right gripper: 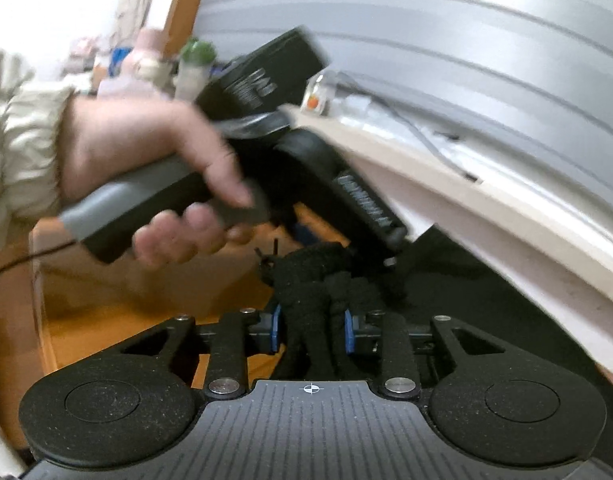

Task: Fold clothes

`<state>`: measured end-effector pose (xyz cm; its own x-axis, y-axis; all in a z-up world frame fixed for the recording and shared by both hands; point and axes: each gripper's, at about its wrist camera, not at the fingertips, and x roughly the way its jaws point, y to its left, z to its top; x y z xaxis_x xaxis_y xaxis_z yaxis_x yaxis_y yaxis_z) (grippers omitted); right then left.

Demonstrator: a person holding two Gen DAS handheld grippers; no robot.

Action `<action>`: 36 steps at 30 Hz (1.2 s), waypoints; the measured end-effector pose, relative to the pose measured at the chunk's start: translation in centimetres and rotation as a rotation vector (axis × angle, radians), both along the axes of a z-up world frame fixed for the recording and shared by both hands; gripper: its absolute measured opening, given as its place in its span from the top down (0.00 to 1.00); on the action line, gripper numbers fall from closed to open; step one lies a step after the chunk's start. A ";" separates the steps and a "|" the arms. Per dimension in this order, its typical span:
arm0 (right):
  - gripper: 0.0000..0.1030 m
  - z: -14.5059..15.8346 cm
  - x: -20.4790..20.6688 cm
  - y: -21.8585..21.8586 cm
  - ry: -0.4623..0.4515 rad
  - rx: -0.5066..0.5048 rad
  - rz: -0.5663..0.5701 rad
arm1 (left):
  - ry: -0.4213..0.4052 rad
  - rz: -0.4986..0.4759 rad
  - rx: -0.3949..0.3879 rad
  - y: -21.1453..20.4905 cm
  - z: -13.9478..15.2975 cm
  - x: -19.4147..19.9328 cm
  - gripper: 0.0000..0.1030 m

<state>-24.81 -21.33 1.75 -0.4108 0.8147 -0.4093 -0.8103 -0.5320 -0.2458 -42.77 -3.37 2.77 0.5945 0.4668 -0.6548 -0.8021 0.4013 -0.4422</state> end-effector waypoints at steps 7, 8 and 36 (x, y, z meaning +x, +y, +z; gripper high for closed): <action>0.72 0.9 0.6 -0.5 0.015 0.072 -0.014 | -0.172 0.084 -0.130 -0.6 -0.6 -1.7 0.20; 0.72 0.9 0.5 -0.6 0.010 0.073 -0.010 | -0.202 0.086 -0.149 -0.7 -0.8 -1.8 0.20; 0.73 11.4 22.2 -7.3 0.184 0.210 -0.285 | -0.193 -0.260 0.156 -3.4 14.6 28.1 0.69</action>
